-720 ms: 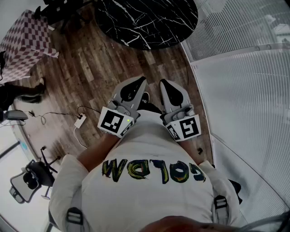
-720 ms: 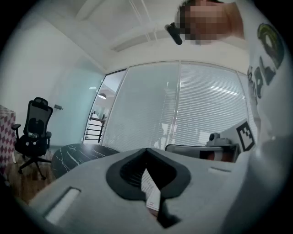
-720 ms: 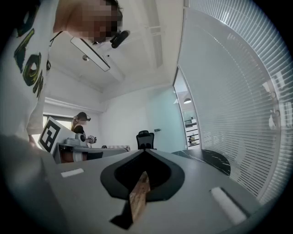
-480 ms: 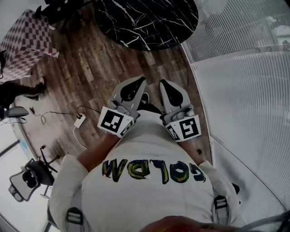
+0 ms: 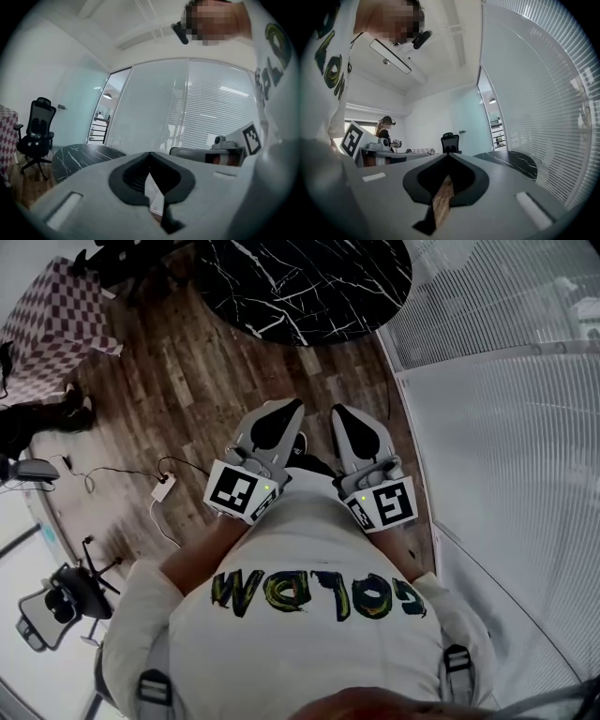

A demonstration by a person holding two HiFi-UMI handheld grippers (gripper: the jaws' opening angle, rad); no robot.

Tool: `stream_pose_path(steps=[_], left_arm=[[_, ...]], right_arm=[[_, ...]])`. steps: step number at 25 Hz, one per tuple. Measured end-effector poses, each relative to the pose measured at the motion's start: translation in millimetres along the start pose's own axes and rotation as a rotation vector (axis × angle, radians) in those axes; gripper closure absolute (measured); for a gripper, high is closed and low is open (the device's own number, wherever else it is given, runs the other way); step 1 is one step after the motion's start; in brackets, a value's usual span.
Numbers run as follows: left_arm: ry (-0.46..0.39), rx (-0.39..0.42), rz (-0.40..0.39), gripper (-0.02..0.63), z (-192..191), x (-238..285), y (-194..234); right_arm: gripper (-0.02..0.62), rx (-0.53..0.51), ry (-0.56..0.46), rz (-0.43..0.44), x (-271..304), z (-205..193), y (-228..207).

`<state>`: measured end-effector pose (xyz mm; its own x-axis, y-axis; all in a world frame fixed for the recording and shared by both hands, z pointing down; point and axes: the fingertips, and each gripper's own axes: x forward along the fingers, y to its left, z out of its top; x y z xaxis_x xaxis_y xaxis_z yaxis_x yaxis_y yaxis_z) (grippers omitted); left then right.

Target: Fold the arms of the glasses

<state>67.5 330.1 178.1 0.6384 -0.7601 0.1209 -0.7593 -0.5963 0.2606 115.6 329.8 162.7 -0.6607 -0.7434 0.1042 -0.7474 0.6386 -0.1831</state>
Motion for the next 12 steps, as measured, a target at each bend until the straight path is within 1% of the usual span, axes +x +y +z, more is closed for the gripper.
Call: stream_pose_path(steps=[6, 9, 12], left_arm=[[0.005, -0.007, 0.013, 0.606, -1, 14, 20], [0.008, -0.018, 0.010, 0.604, -1, 27, 40], [-0.003, -0.028, 0.010, 0.605, 8, 43, 66]], right_arm=[[0.592, 0.021, 0.010, 0.001, 20, -6, -13], [0.592, 0.014, 0.015, -0.006, 39, -5, -22], [0.592, 0.006, 0.020, -0.019, 64, -2, -35]])
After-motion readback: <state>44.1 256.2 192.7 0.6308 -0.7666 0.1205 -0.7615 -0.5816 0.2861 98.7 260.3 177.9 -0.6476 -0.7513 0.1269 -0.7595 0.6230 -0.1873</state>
